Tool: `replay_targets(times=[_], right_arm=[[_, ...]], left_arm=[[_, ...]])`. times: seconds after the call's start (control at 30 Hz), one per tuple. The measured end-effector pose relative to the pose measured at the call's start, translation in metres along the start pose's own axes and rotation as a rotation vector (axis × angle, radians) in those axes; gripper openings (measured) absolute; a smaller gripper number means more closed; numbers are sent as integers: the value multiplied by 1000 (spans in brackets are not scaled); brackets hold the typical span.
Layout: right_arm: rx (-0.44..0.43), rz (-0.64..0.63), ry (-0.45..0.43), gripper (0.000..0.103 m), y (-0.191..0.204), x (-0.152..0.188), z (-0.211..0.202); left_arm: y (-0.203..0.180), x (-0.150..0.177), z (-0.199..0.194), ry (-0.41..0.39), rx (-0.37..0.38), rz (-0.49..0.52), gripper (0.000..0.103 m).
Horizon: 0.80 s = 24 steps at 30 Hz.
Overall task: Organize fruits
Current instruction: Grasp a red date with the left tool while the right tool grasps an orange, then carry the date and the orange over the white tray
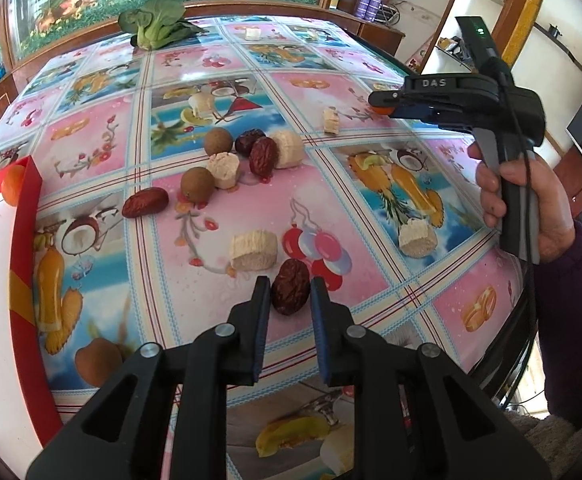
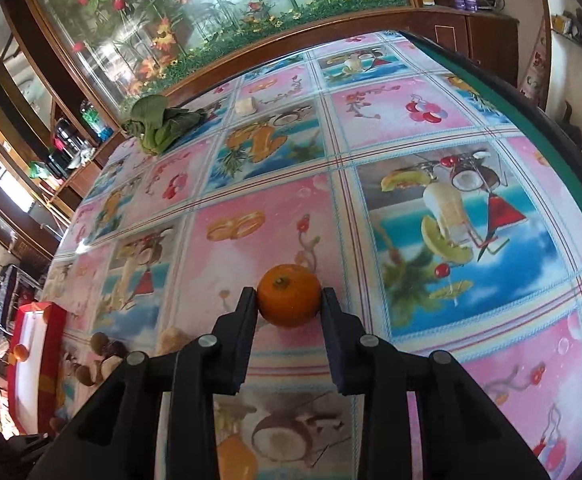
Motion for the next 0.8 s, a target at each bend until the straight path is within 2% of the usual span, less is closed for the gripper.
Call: replay_targets(times=[0.17, 0.37, 0.43, 0.57, 0.7, 0.8], right_arm=[[-95, 9, -13, 31, 14, 10, -23], [-184, -99, -26, 31, 74, 21, -44], [-213, -145, -25, 31, 100, 26, -47], [-285, -249, 0, 31, 163, 43, -43], [-338, -350, 55, 31, 225, 68, -27], [-374, -410, 101, 31, 263, 87, -13]], left_arm=[[5, 2, -10, -33, 8, -49, 21], [22, 8, -60, -148, -45, -101, 21], [36, 11, -83, -195, -89, -132, 21], [76, 19, -123, -270, -227, -188, 21], [117, 34, -143, -292, -333, -257, 21], [144, 47, -150, -298, -379, -314, 21]])
Point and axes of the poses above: each gripper's, at about its wrist camera, not at the fingertips, and z roughly the way its jaws point, y to its left, x to its underside, the point moved 3 cm from there along z, roughly the way its jaws point, and after that the axes turned 2 degrees about x, right-handed, at the moved point
